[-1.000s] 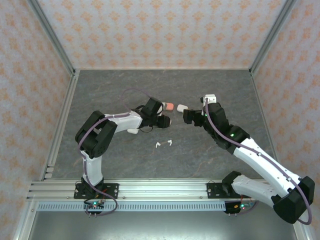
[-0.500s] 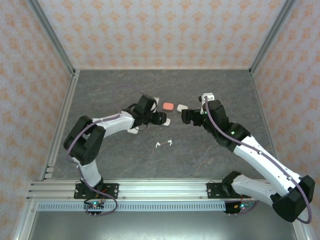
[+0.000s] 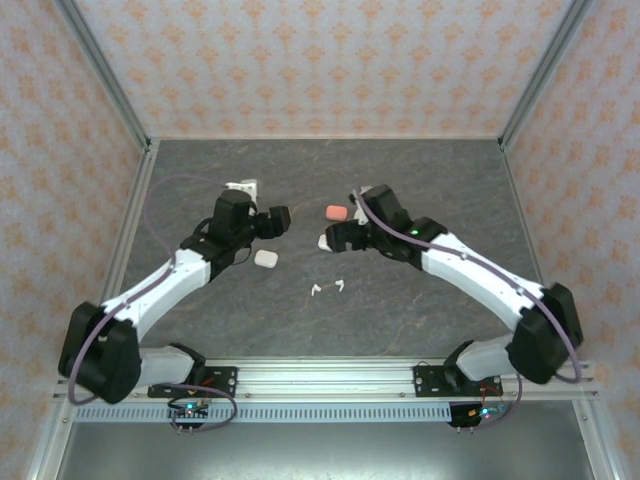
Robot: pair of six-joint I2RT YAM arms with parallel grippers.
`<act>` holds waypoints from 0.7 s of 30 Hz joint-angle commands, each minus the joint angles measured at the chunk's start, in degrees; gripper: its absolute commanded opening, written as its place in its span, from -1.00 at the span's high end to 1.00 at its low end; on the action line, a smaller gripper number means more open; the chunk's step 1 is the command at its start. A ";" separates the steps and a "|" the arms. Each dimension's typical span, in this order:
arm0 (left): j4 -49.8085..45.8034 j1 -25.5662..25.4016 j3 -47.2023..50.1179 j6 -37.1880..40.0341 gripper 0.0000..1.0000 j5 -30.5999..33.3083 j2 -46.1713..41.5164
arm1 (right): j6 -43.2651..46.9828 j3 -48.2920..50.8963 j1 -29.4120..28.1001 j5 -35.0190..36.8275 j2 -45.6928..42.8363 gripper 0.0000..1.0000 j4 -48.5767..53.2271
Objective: Insert wireless bluetooth earbuds into charging case
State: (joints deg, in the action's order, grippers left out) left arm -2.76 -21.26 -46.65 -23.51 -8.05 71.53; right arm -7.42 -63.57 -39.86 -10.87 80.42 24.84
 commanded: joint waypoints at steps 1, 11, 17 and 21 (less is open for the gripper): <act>-5.61 2.63 2.27 -3.40 -0.71 10.77 -5.52 | 3.65 -5.69 -3.25 -0.91 6.38 -0.97 0.78; -10.24 14.94 6.86 -5.03 -0.91 5.60 -11.93 | 14.89 -24.86 -10.93 -3.05 29.96 -0.93 8.68; -10.09 22.74 9.41 -6.23 -0.93 -0.33 -13.05 | 20.12 -37.35 -13.37 -1.69 42.45 -0.86 15.08; -10.52 25.34 10.71 -6.06 -0.94 -1.37 -14.50 | 21.89 -44.69 -14.08 -1.78 49.10 -0.76 17.82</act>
State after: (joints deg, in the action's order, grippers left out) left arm -11.81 2.83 -36.80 -28.80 -7.38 58.83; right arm 11.09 -103.48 -53.60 -13.39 126.34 37.63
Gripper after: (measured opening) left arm 0.966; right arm 0.887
